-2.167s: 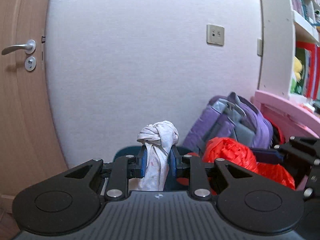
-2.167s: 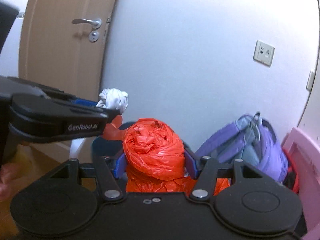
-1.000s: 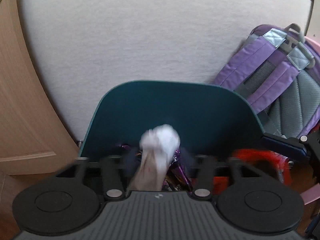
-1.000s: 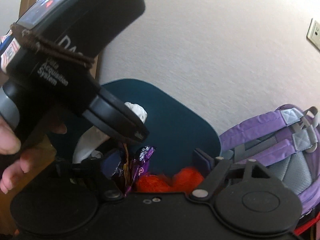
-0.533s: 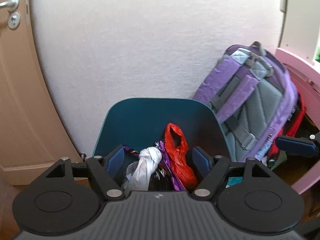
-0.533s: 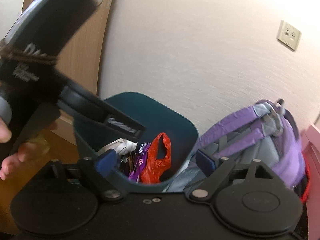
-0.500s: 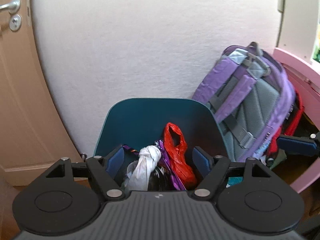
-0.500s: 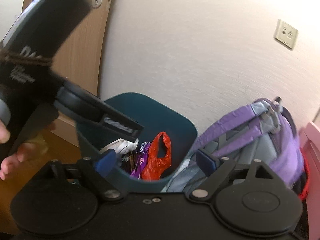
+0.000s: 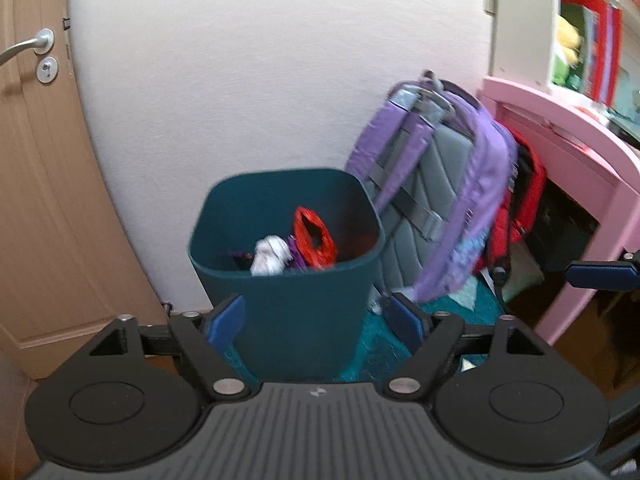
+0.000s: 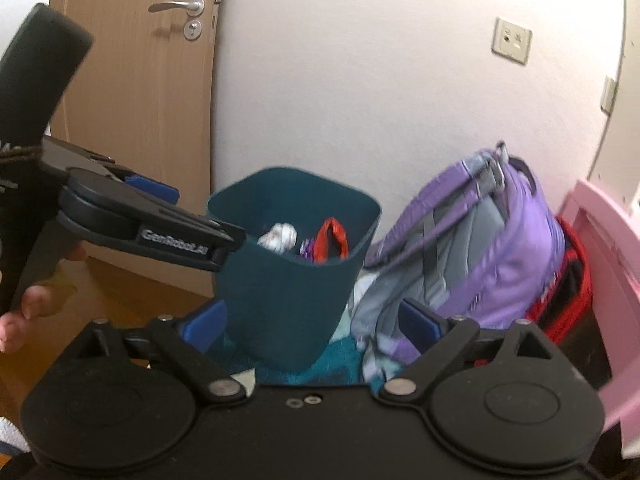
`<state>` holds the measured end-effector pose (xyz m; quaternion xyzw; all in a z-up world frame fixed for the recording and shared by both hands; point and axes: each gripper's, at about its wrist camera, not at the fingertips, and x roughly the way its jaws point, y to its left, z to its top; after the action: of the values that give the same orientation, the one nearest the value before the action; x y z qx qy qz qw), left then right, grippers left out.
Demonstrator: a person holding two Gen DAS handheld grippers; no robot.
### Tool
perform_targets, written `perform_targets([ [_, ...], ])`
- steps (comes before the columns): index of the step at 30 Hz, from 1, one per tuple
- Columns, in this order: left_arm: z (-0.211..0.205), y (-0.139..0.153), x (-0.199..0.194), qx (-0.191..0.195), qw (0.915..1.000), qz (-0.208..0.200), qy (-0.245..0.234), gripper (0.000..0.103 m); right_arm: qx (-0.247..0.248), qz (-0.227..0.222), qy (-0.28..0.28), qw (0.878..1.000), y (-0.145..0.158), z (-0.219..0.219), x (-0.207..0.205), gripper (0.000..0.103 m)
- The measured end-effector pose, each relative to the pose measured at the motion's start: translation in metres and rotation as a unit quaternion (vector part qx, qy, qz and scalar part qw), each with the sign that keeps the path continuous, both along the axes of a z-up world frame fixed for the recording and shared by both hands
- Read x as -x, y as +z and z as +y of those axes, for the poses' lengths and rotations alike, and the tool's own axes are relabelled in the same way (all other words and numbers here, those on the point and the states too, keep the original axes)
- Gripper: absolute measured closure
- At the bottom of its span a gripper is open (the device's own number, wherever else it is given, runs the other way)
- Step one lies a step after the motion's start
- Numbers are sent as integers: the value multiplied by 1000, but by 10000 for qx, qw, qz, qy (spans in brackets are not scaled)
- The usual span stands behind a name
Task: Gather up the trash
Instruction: 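Lower both tools down to the green can and clear wrapper on the floor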
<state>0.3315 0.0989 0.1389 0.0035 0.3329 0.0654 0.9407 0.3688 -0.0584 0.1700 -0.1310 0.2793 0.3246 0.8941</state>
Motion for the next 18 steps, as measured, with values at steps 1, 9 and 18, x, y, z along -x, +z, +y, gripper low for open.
perform_targets([
  [1,-3,-5,6,-10,10000,15,-53,22,11,43,-37,10000,-5,-5,6,7],
  [9,-33,-79,41,5,9981,519,-333,22,408,907,-348,9944,-88,-38,37,6],
  [18,-71,-184,42,221,9892,1232,-767,22,565,2025,-892,9736,-215,-73,43,6],
])
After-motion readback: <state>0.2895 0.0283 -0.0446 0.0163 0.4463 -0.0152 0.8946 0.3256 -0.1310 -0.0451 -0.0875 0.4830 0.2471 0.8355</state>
